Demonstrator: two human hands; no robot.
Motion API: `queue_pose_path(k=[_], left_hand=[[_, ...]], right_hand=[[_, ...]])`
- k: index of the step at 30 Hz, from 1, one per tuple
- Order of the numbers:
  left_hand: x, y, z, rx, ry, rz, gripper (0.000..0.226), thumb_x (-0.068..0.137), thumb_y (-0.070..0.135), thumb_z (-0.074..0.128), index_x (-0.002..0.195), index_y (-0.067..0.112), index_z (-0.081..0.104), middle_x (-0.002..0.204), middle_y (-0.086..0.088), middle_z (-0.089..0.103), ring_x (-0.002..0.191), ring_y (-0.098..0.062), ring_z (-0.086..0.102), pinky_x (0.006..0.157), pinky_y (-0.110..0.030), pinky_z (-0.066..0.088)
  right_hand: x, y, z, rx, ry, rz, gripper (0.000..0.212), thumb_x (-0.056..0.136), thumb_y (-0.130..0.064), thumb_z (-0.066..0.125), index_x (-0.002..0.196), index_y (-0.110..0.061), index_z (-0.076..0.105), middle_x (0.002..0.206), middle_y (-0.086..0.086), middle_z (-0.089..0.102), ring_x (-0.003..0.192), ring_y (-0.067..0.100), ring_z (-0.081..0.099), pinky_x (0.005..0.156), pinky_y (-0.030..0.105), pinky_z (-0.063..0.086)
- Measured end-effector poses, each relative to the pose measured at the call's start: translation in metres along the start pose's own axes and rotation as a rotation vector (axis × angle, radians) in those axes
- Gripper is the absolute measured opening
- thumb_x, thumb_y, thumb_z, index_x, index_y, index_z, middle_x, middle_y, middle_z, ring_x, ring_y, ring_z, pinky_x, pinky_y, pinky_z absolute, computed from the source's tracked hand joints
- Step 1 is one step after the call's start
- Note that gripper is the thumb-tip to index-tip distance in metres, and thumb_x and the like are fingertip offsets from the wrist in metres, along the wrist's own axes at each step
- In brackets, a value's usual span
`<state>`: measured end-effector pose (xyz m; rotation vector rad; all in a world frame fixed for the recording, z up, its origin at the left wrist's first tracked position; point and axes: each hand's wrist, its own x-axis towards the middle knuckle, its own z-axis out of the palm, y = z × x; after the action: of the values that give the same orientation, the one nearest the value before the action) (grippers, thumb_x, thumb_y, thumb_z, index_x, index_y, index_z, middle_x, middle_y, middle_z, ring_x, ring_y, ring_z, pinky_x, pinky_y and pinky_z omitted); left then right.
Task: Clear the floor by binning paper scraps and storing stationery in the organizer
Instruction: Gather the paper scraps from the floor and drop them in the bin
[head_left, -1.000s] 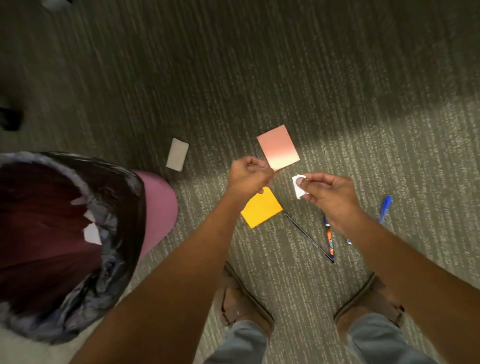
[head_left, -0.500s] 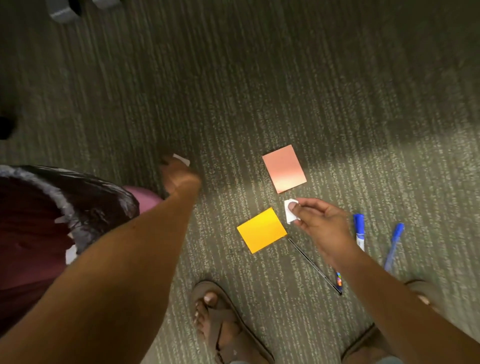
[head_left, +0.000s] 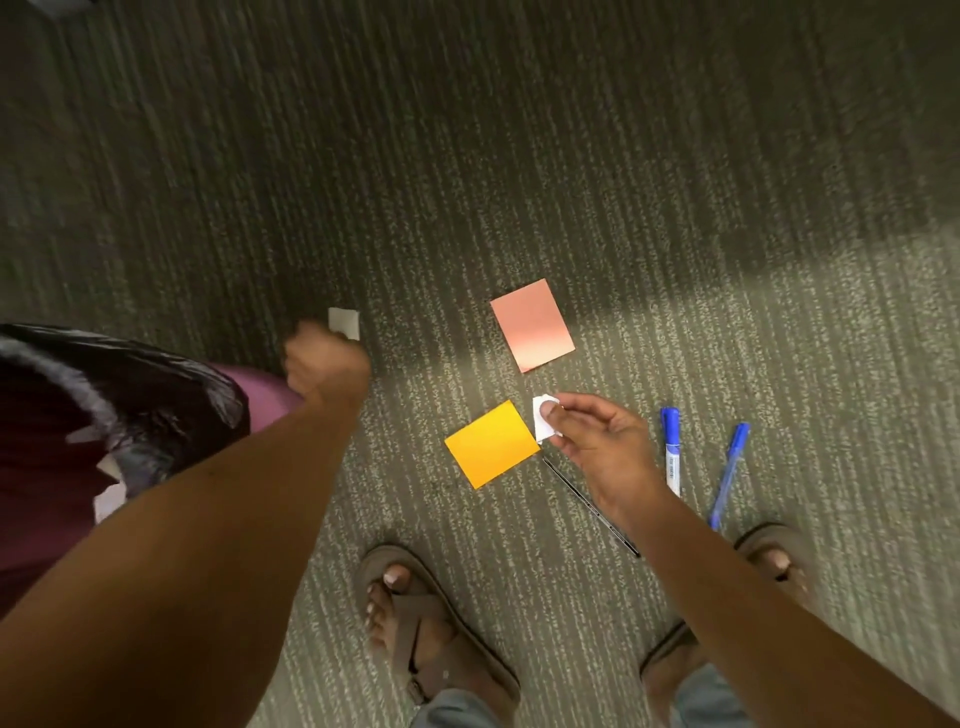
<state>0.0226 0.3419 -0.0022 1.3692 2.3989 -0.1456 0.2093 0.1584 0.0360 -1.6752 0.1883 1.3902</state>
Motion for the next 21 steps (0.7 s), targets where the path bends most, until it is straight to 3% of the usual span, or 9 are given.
queue_pose_path(k=[4, 7, 12, 17, 21], left_hand=[[-0.034, 0.014, -0.026, -0.215, -0.131, -0.028, 0.030, 0.089, 0.016, 0.062, 0.117, 0.004, 0.061, 0.118, -0.019, 0.063, 0.108, -0.034, 0.061, 0.090, -0.036, 0.047], [-0.061, 0.022, -0.048, -0.421, -0.246, 0.008, 0.027, 0.086, 0.013, 0.067, 0.112, 0.011, 0.064, 0.105, -0.009, 0.069, 0.098, -0.023, 0.064, 0.080, -0.024, 0.045], [-0.098, 0.026, -0.098, -0.704, -0.383, -0.008, 0.031, 0.079, 0.007, 0.072, 0.105, 0.022, 0.063, 0.075, -0.001, 0.067, 0.069, -0.016, 0.064, 0.065, -0.026, 0.053], [-0.116, 0.010, -0.168, -0.981, -0.414, -0.039, 0.035, 0.081, -0.001, 0.067, 0.106, 0.021, 0.062, 0.069, -0.004, 0.067, 0.058, -0.012, 0.063, 0.053, -0.020, 0.051], [-0.113, -0.027, -0.227, -1.111, -0.352, -0.058, 0.030, 0.081, 0.001, 0.068, 0.100, 0.024, 0.062, 0.067, -0.004, 0.069, 0.056, -0.012, 0.063, 0.055, -0.027, 0.050]], right_hand=[[-0.026, -0.022, 0.012, -0.004, -0.026, -0.001, 0.016, 0.077, -0.002, 0.075, 0.085, -0.015, 0.072, 0.087, 0.003, 0.077, 0.082, 0.013, 0.071, 0.068, 0.024, 0.056], [-0.049, -0.045, 0.027, -0.021, -0.059, -0.001, 0.020, 0.075, -0.003, 0.077, 0.089, -0.017, 0.073, 0.094, 0.004, 0.077, 0.086, 0.014, 0.072, 0.070, 0.026, 0.056], [-0.091, -0.088, 0.064, -0.034, -0.109, -0.009, 0.019, 0.073, -0.003, 0.077, 0.088, -0.014, 0.073, 0.089, 0.004, 0.077, 0.080, 0.012, 0.070, 0.066, 0.021, 0.057], [-0.139, -0.120, 0.109, -0.066, -0.174, -0.021, 0.018, 0.076, 0.003, 0.074, 0.088, -0.010, 0.072, 0.081, 0.003, 0.077, 0.068, 0.008, 0.068, 0.059, 0.017, 0.055], [-0.175, -0.127, 0.155, -0.111, -0.236, -0.023, 0.014, 0.079, 0.005, 0.071, 0.087, -0.007, 0.070, 0.073, 0.001, 0.076, 0.060, 0.006, 0.065, 0.058, 0.016, 0.055]])
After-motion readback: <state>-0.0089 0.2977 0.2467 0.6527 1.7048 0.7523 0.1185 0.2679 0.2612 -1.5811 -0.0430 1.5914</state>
